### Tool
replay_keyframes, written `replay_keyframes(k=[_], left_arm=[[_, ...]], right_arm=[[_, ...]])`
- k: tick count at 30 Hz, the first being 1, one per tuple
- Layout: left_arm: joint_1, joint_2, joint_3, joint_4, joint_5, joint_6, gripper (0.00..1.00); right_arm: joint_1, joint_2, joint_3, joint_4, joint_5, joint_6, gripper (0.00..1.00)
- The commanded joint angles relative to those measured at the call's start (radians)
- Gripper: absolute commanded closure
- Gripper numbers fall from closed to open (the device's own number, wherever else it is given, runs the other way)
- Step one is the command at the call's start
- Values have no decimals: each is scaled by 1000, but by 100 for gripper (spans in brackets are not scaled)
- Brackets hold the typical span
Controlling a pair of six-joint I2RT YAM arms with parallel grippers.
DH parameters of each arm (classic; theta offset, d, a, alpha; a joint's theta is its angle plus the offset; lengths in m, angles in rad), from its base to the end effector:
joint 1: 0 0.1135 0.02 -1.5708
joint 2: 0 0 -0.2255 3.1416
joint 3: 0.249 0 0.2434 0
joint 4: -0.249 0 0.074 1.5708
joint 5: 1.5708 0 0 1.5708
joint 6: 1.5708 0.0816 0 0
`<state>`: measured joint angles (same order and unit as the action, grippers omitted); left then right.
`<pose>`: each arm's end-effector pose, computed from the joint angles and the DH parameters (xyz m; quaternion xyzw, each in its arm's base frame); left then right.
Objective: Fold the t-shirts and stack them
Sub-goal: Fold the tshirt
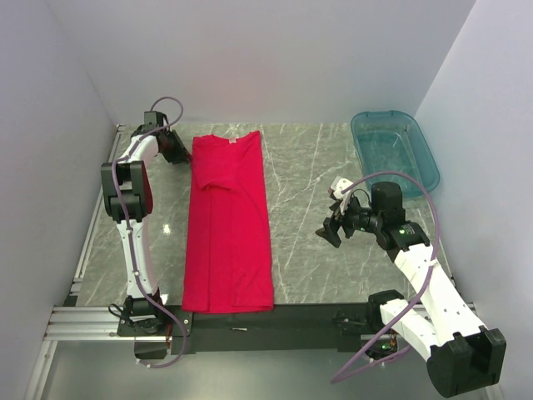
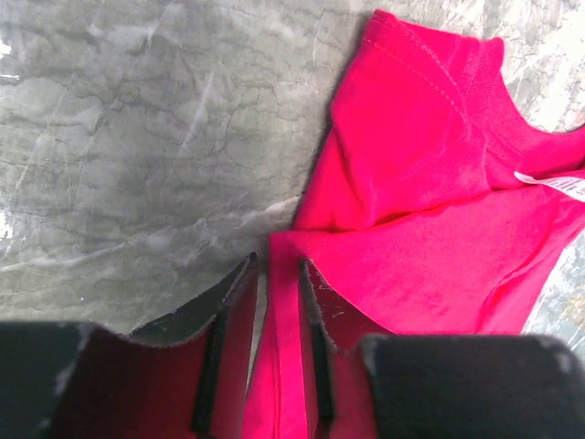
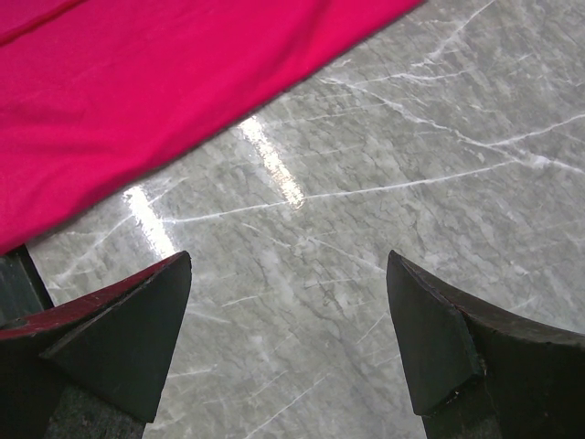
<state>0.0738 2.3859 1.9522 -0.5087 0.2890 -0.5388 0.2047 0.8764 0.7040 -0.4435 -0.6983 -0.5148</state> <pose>0.5132 0.0146 0.1003 -0.2413 0.9107 -0.2037 0.2660 0.2143 0.0981 0.2266 -0.4409 0.7258 0.2335 0.4735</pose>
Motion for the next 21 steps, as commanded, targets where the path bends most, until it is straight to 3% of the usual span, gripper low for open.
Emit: replay_keyframes(k=[1, 16, 21], left_arm=[[6, 7, 31, 30, 29, -7, 71], [7, -17, 25, 64, 36, -18, 99], [7, -60, 11, 82, 22, -15, 99]], right_arm=[[-7, -2, 18, -11, -20, -10, 7], [-5, 6, 22, -24, -33, -21, 7], [-7, 9, 22, -27, -36, -22, 7]])
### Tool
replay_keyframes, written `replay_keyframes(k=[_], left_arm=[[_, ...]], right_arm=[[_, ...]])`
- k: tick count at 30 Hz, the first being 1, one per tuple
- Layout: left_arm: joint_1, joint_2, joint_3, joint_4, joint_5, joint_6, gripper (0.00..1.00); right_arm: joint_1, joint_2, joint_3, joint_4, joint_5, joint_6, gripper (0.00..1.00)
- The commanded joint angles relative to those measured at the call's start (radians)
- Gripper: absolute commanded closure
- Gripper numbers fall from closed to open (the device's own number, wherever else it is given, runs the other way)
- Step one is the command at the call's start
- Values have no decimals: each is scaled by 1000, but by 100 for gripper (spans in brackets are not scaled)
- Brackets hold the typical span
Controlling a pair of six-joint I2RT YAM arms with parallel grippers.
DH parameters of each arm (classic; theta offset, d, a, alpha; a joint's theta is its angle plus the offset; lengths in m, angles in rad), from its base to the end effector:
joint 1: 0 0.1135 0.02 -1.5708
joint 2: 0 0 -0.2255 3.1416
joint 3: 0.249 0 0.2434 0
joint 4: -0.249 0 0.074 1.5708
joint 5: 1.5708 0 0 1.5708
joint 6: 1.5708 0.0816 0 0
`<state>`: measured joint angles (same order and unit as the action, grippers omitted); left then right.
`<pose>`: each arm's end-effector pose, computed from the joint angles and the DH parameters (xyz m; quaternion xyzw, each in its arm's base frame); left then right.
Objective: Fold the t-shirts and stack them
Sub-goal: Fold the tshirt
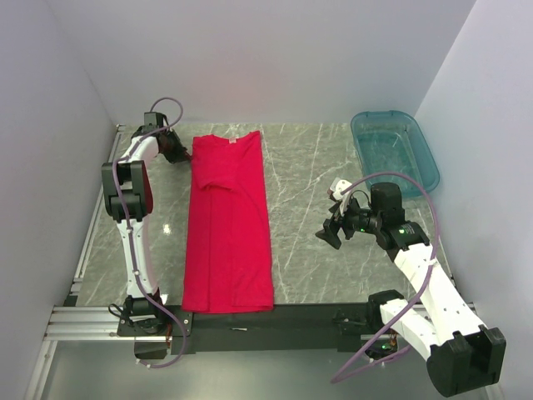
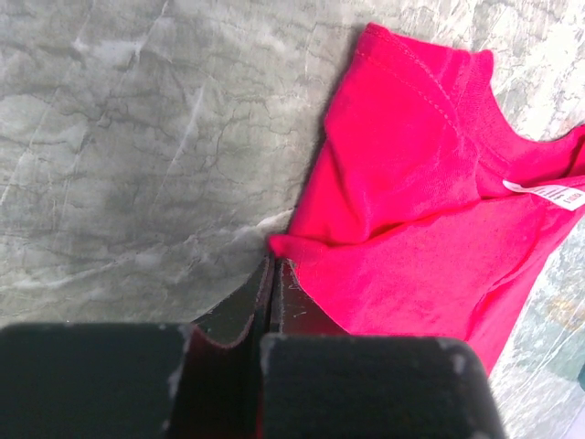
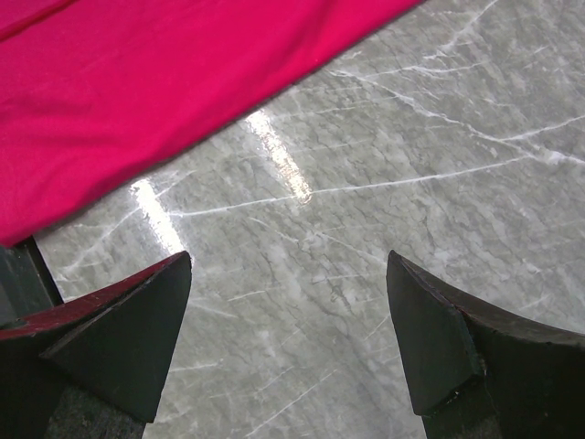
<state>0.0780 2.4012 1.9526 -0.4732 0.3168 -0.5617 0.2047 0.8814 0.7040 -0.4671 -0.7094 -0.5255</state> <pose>0.5170 0.0149 0.0966 -0.2465 0.9043 -0.2206 0.2699 0.2124 0.0984 0.2233 -0.4445 0.7283 0.2398 0.4632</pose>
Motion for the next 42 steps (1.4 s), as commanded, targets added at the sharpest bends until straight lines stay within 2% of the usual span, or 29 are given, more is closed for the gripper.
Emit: replay_keyframes(k=[1, 30, 38, 42], left_arm=[[3, -80, 11, 47, -8, 11, 99], [-72, -166, -18, 70, -8, 33, 99], [-201, -128, 63, -1, -84, 36, 98], [-231, -129, 42, 4, -101, 33, 96]], right_arm=[[-7, 4, 22, -4, -25, -11, 7], [-7, 13, 26, -8, -30, -16, 7], [-5, 14, 25, -10, -27, -16, 7], [-7, 16, 25, -11, -25, -19, 7]])
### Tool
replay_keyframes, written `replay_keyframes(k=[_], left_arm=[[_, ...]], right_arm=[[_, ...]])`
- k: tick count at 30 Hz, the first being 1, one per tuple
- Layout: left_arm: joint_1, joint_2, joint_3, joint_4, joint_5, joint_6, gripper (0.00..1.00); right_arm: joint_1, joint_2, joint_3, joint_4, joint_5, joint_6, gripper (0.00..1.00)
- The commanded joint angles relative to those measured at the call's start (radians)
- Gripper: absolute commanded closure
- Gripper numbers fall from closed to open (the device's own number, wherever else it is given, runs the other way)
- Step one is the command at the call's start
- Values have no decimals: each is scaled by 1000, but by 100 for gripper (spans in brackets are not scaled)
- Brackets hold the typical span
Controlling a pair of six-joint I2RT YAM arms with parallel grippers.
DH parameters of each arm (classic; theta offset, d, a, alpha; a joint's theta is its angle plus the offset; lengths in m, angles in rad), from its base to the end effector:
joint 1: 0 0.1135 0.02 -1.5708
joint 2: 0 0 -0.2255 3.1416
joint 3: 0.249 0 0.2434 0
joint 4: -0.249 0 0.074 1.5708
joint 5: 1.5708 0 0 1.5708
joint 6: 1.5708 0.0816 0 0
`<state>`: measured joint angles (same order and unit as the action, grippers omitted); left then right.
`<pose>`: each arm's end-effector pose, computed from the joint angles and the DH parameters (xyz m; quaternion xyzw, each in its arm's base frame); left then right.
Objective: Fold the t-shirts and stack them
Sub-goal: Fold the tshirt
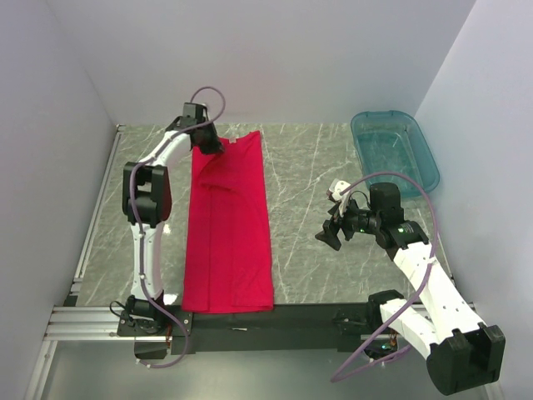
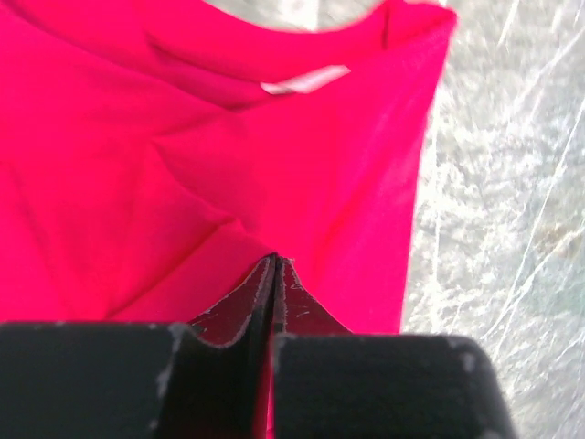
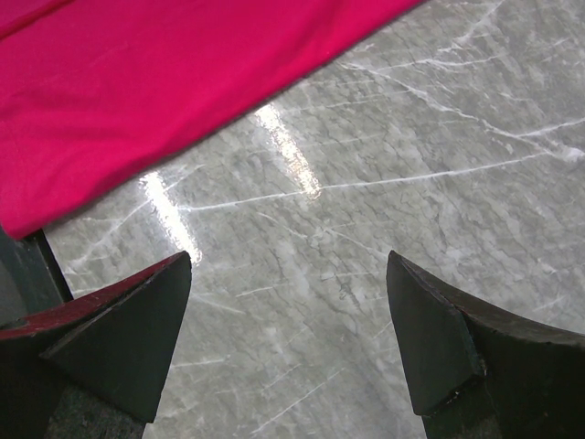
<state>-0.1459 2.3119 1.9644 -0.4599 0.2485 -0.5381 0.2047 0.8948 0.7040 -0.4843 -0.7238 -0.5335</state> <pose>0.5119 -0.0955 0.1453 -0.1341 0.9122 -0.2323 0.3096 0.2117 0.0991 0.2191 -0.4471 0.7309 0.2486 0.4518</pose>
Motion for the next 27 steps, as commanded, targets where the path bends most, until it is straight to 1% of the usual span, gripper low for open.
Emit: replay_keyframes(k=[1, 3, 4, 7, 11, 13, 15, 16, 17, 19, 20, 23, 24, 25, 27], left_arm=[[-20, -42, 27, -8, -31, 7, 93], [-35, -16, 50, -40, -14, 15, 88], [-50, -5, 65, -55, -6, 17, 80], [-69, 11, 83, -59, 20, 9, 70], [-81, -25, 68, -49, 47, 6, 60], [-81, -63, 19, -28, 12, 24, 59], [-81, -155, -48, 19, -43, 59, 55], [-81, -186, -114, 61, -55, 75, 54], [-80, -241, -143, 78, -60, 88, 53], [-73, -284, -223, 116, -26, 127, 52], [-72, -314, -243, 144, 6, 141, 51], [-70, -336, -282, 162, 86, 170, 50], [-72, -338, -285, 156, 95, 168, 45], [-70, -342, -289, 142, 75, 159, 44], [-69, -371, -329, 162, -41, 133, 45]], right_arm=[[-7, 6, 26, 3, -12, -11, 7], [-7, 7, 26, 4, -14, -13, 7], [-7, 10, 28, 3, -14, -13, 7], [-7, 10, 28, 3, -12, -13, 7], [-7, 6, 23, 3, -9, -11, 7], [-7, 12, 26, 0, -8, -14, 7], [-7, 19, 29, -4, -9, -16, 7], [-7, 21, 31, -7, -11, -17, 7], [-7, 23, 31, -5, -9, -19, 7], [-7, 24, 31, -2, -11, -17, 7], [-7, 24, 31, -4, -9, -17, 7], [-7, 26, 34, -4, -11, -17, 7], [-7, 24, 32, -5, -11, -17, 7], [-7, 23, 32, -5, -9, -17, 7], [-7, 18, 28, -5, -8, -17, 7]])
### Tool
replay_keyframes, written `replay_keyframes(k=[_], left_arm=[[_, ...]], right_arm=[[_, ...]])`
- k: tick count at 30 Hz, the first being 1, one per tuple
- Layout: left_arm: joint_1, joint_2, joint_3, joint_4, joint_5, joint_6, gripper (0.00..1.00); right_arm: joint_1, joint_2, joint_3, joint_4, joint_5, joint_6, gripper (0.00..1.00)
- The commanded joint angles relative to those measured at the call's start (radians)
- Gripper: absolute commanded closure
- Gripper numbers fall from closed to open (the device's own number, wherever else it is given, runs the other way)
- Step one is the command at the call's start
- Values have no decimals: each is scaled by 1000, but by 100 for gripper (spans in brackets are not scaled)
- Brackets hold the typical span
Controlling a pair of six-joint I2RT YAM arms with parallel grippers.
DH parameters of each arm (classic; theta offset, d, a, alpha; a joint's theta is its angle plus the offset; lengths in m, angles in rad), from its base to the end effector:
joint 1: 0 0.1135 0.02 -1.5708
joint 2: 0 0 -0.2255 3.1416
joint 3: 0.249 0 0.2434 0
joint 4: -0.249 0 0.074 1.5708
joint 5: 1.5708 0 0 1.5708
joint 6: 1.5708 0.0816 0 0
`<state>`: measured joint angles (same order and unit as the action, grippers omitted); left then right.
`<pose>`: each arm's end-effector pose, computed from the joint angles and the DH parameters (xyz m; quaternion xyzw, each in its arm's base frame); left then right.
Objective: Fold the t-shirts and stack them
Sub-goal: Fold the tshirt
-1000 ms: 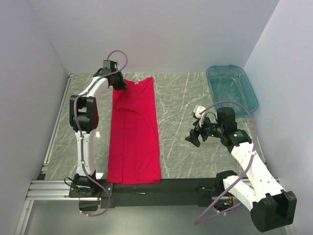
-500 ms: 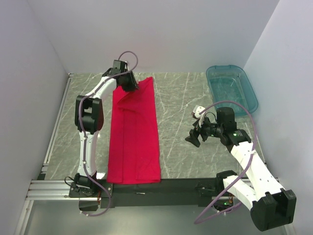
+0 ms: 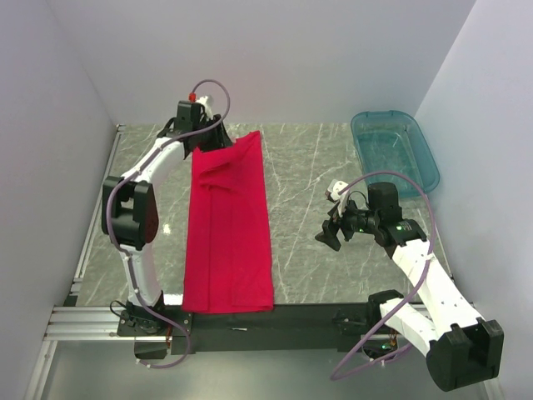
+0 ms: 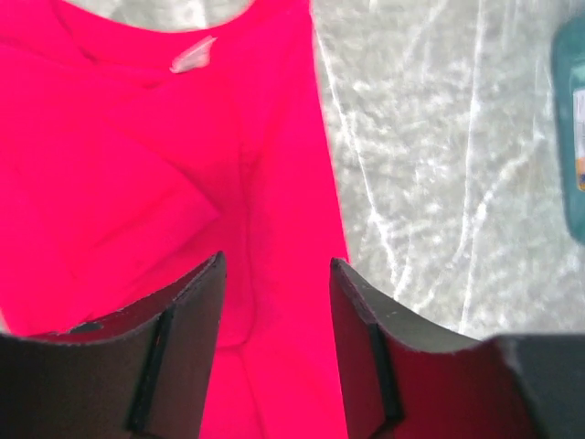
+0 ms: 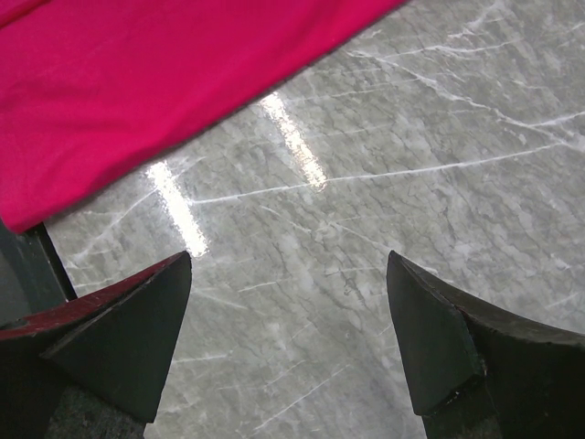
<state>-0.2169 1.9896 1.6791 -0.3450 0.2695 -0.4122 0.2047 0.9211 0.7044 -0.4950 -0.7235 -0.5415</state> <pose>0.4598 -0.1236 0.2115 -0.0276 0.8905 -0.2501 0.3791 0.2134 0.0995 0.2126 -0.4472 0.7381 0.2519 0.4379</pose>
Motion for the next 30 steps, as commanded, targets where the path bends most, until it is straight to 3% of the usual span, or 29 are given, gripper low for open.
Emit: replay_keyframes(k=[1, 3, 12, 21, 30], left_arm=[[10, -60, -89, 57, -106, -2, 46], [31, -72, -128, 75, -185, -34, 51], [94, 3, -153, 81, -204, 58, 59], [100, 150, -13, 1, -113, 85, 85], [97, 137, -81, 8, -78, 79, 91]], right_arm=[[-5, -10, 29, 7, -8, -9, 7], [-7, -7, 30, 4, -10, -12, 7], [-8, -1, 33, -4, -13, -17, 7], [-7, 7, 35, -4, -13, -15, 7], [-7, 25, 38, -7, -13, -15, 7]])
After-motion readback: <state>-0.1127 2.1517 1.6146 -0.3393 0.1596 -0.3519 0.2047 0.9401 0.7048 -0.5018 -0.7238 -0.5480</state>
